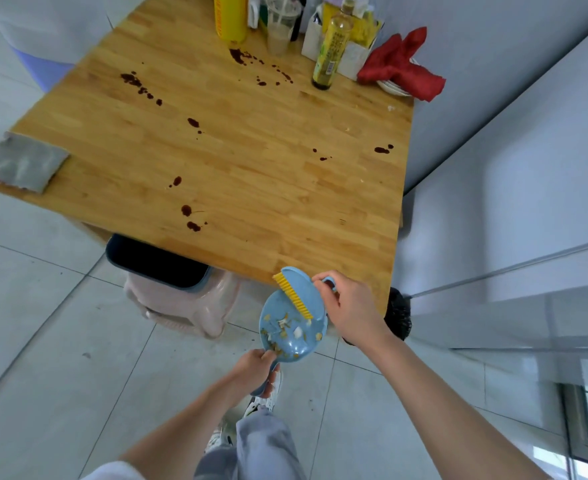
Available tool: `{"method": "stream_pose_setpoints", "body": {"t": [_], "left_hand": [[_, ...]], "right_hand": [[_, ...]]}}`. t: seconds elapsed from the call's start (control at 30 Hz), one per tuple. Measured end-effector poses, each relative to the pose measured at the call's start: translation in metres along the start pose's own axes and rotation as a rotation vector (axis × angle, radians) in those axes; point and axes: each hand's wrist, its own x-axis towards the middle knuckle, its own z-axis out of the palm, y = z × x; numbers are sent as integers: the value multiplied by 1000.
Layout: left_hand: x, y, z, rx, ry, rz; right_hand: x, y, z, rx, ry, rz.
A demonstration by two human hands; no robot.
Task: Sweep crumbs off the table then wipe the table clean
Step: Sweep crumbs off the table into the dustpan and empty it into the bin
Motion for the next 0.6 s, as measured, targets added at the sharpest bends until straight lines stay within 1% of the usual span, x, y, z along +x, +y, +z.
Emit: {"method": "stream_pose_setpoints", "body": {"t": [0.1, 0.2, 0.3, 0.4, 0.53, 0.6], "left_hand": [[-28, -7, -12, 49, -19, 14], [-58, 5, -20, 16, -25, 23], [-78, 33, -29, 39, 6, 108], [-88, 67, -35, 131, 23, 209], [-103, 116, -23, 232, 89, 318], [-107, 142, -9, 256, 112, 332]], "right_hand": [[5, -11, -10, 2, 33, 16], [14, -23, -25, 47, 126, 36], [21, -27, -43, 103, 243, 73], [24, -24, -74, 138, 342, 102], [31, -3, -124, 232, 402, 194], [40, 15, -149, 313, 426, 224]]}}
